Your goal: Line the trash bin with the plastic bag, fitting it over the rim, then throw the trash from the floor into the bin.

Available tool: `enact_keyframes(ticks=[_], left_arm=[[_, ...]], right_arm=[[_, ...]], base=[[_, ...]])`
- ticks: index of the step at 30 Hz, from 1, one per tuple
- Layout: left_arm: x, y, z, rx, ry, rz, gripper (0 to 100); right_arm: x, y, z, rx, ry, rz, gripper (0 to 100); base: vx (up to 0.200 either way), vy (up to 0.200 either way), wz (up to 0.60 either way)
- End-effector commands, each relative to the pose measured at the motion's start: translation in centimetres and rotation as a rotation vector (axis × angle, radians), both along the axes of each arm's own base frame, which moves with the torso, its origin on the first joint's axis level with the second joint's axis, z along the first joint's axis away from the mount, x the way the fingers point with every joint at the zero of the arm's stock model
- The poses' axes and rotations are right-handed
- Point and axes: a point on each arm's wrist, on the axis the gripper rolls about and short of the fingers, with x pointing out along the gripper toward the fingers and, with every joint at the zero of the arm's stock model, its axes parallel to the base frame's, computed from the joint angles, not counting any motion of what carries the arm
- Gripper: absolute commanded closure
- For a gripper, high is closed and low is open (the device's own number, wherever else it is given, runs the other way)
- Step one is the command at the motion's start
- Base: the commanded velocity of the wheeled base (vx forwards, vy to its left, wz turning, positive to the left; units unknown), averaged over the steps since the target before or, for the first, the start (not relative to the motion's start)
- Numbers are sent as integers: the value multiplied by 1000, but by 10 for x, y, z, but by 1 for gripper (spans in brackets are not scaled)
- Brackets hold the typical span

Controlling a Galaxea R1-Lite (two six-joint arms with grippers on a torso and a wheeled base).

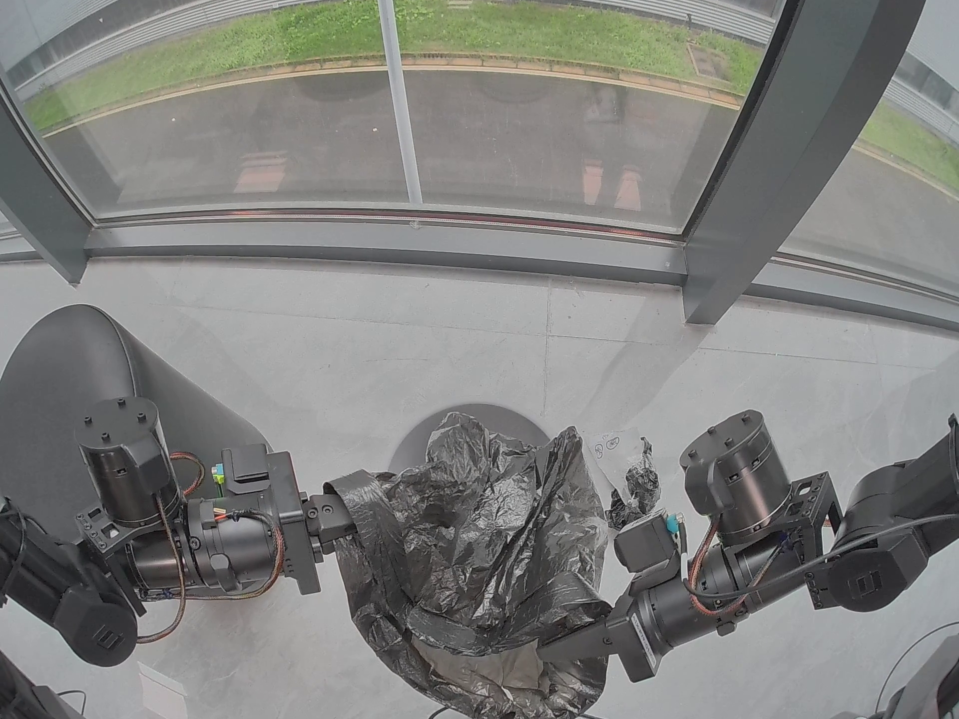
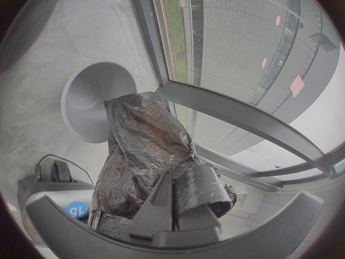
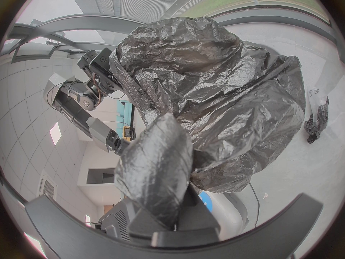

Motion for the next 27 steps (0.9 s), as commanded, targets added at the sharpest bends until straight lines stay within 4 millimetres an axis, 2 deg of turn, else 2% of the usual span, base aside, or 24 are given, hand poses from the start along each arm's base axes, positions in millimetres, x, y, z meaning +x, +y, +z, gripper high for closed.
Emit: enact_keyframes(ticks=[1, 6, 16, 19, 27], left_arm=[[-12, 6, 2, -3, -4, 1, 100], [-20, 15, 3, -5, -2, 23, 100], [-27, 19, -4, 13, 26, 26, 100], [-25, 19, -7, 21, 34, 29, 100], [-4, 12, -15, 33, 55, 39, 100]], right_arm=[[-5, 6, -1, -1, 2, 28, 100], [-12, 11, -1, -6, 5, 56, 100], [-15, 17, -5, -14, 12, 78, 100], [-9, 21, -14, -30, 13, 68, 100], [31, 14, -25, 20, -51, -56, 100]], base=[[0, 0, 0], [0, 0, 0], [0, 0, 0], [0, 0, 0], [0, 0, 0]])
